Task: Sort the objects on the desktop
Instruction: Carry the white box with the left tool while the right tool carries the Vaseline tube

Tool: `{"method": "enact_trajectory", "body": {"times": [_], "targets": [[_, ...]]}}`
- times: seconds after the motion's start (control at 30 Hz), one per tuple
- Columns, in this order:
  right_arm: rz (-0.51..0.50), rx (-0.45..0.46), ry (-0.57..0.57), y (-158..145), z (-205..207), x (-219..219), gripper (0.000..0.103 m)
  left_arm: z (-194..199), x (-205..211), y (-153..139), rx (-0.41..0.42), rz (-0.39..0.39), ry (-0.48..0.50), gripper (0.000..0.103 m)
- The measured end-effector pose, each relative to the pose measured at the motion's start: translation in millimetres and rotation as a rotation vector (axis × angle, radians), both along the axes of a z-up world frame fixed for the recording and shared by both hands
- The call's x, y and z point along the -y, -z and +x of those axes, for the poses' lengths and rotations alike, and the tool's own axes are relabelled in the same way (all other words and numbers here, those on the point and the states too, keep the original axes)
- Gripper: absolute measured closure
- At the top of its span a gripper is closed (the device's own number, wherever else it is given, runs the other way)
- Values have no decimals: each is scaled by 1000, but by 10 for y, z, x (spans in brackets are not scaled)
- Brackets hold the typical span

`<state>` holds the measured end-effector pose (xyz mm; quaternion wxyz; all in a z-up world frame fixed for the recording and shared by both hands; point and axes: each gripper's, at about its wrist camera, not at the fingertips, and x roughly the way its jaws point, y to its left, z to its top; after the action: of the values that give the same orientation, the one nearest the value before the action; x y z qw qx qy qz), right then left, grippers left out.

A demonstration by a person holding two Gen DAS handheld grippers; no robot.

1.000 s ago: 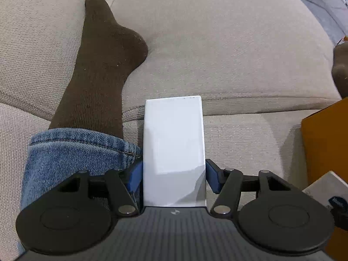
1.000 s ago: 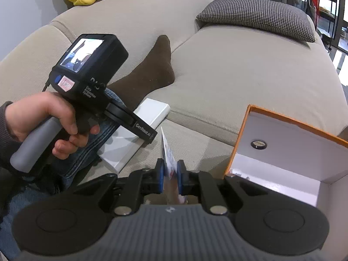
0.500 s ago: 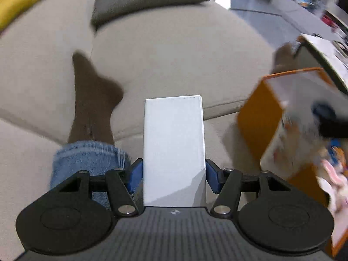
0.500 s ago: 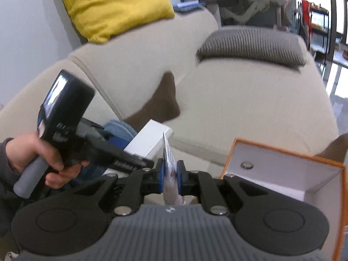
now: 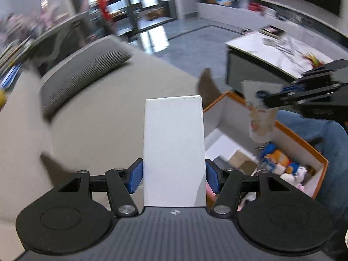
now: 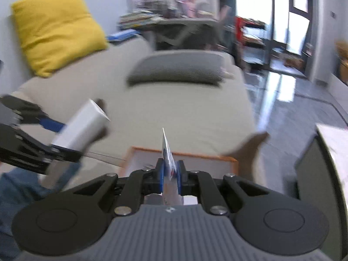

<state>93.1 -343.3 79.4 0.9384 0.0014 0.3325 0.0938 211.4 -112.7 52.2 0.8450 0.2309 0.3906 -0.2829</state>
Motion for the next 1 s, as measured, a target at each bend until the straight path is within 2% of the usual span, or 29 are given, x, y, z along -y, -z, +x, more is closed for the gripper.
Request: {"method": "enact_trajectory", "body": {"times": [0.07, 0.2, 0.43, 0.6, 0.73, 1.0], "targets": [[-5, -21, 43, 102, 59, 133, 92, 45, 293, 26, 20, 44, 75, 34], [1, -41, 83, 276, 144, 328, 92, 108, 700, 300, 32, 137, 193, 34], [36, -51, 50, 509, 222, 488, 92, 281, 1222, 765, 33, 276, 351, 34], [103, -79, 40, 649, 210, 622, 92, 339, 1341, 1028, 22, 372, 428, 34], [181, -104, 85, 756, 236, 722, 92, 375, 1356, 1242, 4, 409, 470, 33], [193, -103, 86, 868, 288, 743, 92, 407, 1419, 1487, -31, 470, 610, 33]]}}
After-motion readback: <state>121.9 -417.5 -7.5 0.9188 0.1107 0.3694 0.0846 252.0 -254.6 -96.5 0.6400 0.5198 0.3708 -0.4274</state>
